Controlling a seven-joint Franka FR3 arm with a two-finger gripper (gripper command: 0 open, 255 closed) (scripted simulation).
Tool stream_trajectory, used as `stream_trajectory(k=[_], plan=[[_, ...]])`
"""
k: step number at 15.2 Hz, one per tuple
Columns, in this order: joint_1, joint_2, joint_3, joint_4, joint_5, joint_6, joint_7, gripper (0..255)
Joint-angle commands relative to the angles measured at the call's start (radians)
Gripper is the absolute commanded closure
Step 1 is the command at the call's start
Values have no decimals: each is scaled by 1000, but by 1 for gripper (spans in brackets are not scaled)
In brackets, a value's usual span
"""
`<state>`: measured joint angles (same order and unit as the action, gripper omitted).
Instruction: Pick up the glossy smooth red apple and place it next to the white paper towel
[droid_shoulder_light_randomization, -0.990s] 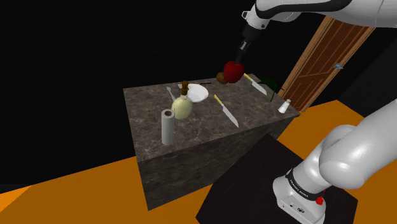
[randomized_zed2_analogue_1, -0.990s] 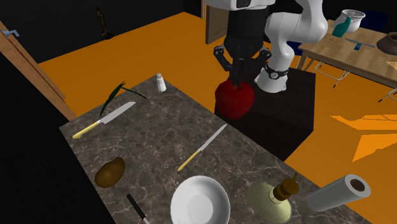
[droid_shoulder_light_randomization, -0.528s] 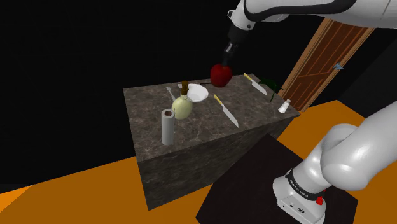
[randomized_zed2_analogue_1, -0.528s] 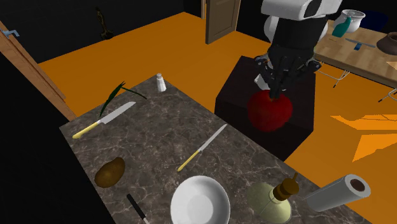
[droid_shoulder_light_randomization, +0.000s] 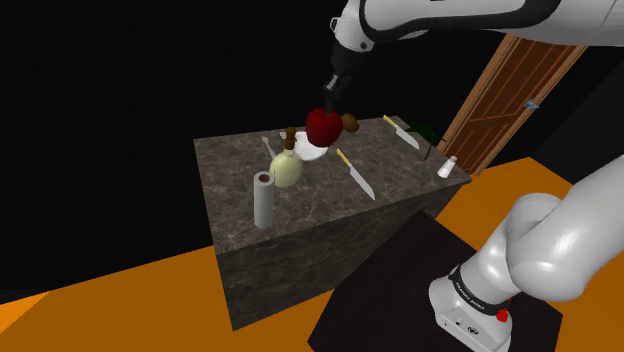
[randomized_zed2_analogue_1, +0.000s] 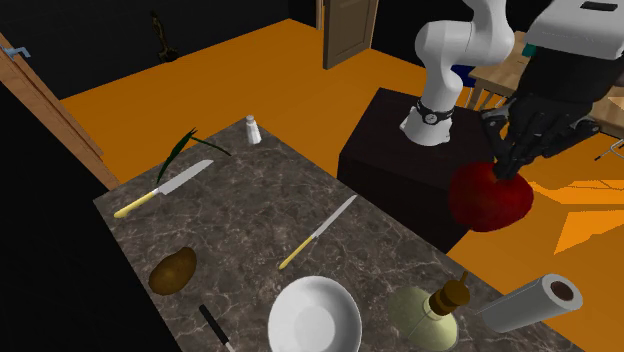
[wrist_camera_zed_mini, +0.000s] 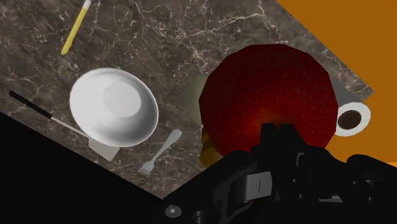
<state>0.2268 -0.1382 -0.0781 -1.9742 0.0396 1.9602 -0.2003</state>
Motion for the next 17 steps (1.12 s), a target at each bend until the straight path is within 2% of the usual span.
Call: stream_trajectory(k=[1, 17], plan=[[23, 19, 31, 22, -1, 0, 55, 255], [24, 60, 30, -150, 6, 212, 44, 255]])
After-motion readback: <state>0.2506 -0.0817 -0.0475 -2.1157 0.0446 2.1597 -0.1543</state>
